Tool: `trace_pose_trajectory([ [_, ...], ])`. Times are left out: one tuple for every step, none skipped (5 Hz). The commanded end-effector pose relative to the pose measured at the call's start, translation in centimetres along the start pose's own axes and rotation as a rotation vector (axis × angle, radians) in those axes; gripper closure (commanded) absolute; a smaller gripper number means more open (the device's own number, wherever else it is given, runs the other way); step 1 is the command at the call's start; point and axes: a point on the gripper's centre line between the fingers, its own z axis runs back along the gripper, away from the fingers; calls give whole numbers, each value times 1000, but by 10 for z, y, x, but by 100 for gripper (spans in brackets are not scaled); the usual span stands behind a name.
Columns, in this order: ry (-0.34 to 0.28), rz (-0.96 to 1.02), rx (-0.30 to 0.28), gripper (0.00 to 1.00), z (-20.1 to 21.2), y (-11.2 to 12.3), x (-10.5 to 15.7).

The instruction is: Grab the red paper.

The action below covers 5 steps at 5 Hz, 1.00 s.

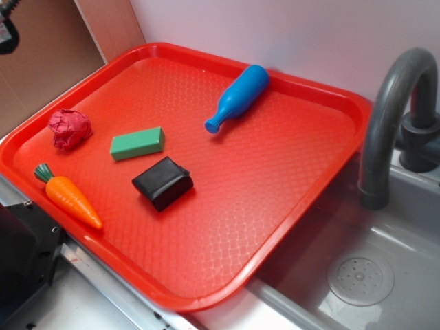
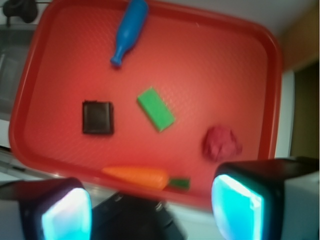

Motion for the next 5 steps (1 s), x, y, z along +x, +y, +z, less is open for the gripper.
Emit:
trace_pose_trajectory([
  [-13,-146,58,0,-29,36,7],
  [20,-152,97,0,-45,49,6],
  [56,-151,150,0,-62,61,4],
  [99,-131,175,0,-79,72,1],
  [145,-122,170,0,-98,83,0],
])
